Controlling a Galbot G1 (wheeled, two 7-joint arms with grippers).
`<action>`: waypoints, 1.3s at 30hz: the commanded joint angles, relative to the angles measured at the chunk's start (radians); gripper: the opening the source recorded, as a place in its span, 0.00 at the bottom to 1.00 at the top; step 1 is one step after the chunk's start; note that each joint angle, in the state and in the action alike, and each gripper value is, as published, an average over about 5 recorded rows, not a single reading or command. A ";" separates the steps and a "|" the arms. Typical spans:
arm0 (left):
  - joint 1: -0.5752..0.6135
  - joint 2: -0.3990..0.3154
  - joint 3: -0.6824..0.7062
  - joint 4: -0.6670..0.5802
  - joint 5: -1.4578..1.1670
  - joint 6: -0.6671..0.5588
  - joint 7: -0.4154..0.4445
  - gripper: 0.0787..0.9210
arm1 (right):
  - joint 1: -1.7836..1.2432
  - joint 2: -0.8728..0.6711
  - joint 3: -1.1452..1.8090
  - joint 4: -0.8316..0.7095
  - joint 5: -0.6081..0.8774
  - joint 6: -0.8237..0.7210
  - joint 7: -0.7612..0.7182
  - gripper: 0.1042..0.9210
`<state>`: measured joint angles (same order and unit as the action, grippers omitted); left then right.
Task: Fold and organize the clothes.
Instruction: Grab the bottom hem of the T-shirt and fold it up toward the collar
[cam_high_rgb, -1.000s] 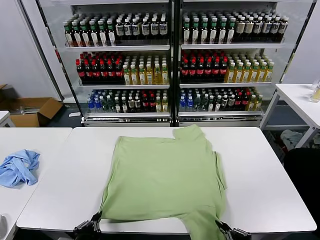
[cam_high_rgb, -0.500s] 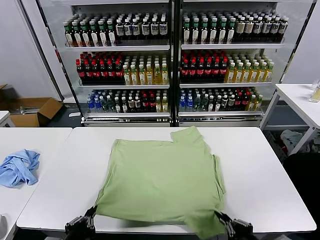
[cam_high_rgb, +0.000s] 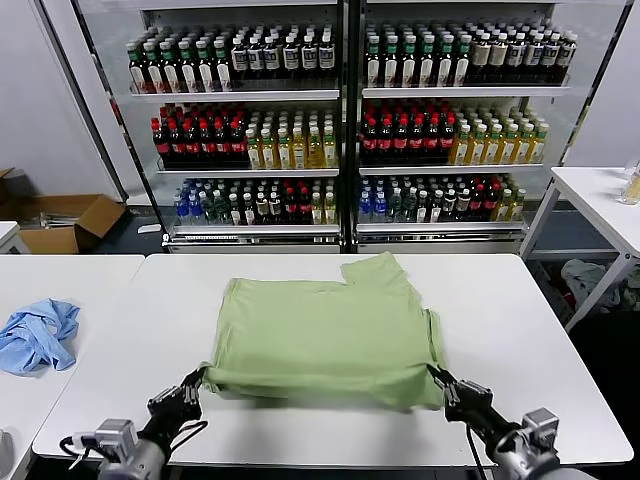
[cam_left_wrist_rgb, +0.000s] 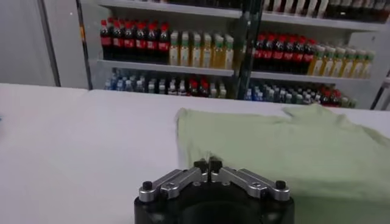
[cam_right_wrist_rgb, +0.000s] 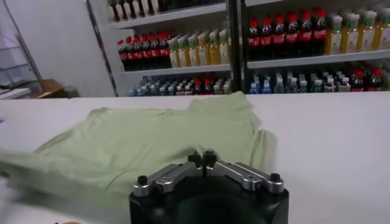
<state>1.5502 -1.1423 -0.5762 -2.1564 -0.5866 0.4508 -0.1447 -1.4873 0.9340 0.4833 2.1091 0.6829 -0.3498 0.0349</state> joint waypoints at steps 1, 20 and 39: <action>-0.187 -0.009 0.029 0.180 -0.028 -0.004 0.105 0.01 | 0.142 0.018 -0.080 -0.120 -0.036 -0.005 0.021 0.00; -0.298 -0.009 0.068 0.319 0.051 -0.020 0.135 0.01 | 0.170 0.046 -0.115 -0.173 -0.075 0.001 0.031 0.00; -0.195 0.002 0.049 0.203 0.105 -0.042 0.088 0.42 | 0.073 0.044 -0.024 -0.086 -0.098 0.007 0.028 0.54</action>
<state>1.2989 -1.1523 -0.4986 -1.8378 -0.4467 0.4155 -0.0326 -1.3625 0.9779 0.4105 1.9721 0.5918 -0.3439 0.0627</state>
